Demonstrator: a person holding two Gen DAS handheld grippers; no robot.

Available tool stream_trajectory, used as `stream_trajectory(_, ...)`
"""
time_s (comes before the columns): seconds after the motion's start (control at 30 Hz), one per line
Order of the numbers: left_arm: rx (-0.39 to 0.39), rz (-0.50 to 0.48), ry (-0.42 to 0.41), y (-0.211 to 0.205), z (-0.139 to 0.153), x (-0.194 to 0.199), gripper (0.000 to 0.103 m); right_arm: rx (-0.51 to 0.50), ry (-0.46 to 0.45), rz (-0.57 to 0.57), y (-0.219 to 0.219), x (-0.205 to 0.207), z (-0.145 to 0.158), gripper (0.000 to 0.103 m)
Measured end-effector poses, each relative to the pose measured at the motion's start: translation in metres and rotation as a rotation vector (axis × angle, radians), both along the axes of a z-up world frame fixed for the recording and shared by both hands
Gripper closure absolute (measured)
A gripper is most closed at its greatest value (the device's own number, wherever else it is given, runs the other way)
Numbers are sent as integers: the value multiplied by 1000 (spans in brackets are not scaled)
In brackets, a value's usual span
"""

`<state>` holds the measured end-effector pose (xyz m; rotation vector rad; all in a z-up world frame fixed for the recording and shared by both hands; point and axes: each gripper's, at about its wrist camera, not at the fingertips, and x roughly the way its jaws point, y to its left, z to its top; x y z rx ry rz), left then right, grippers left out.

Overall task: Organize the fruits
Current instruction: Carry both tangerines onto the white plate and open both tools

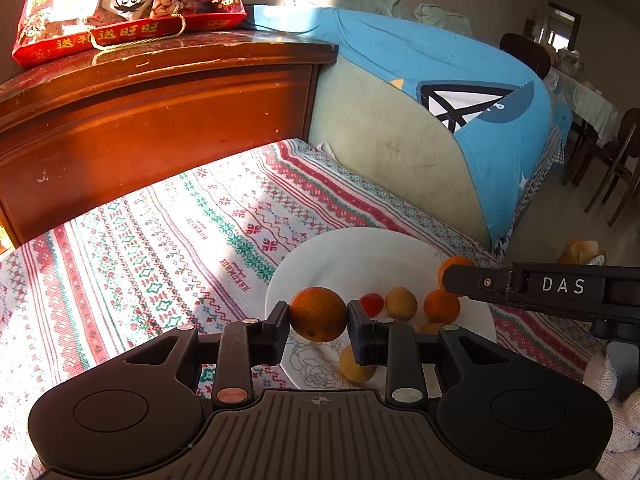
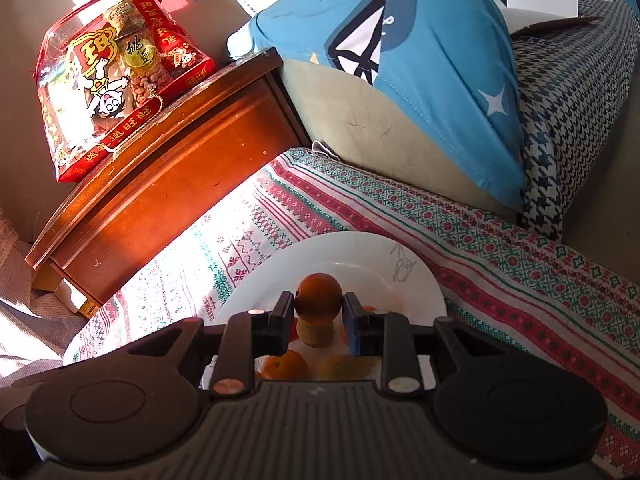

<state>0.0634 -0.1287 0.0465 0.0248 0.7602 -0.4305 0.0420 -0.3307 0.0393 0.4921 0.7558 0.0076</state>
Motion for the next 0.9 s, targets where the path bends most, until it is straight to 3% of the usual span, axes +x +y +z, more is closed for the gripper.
stream_trajectory(0.53,-10,18,43,-7,-14,15,73,19,36,-27,-1,15,-15,74)
stream_trajectory(0.67,-22,36,31,-4,-8,12,58,24,37,-26,2,12,-13,74)
stream_trajectory(0.9,-7,61,35,7,2,5,54,42,34,-38,11,-3,-2,74)
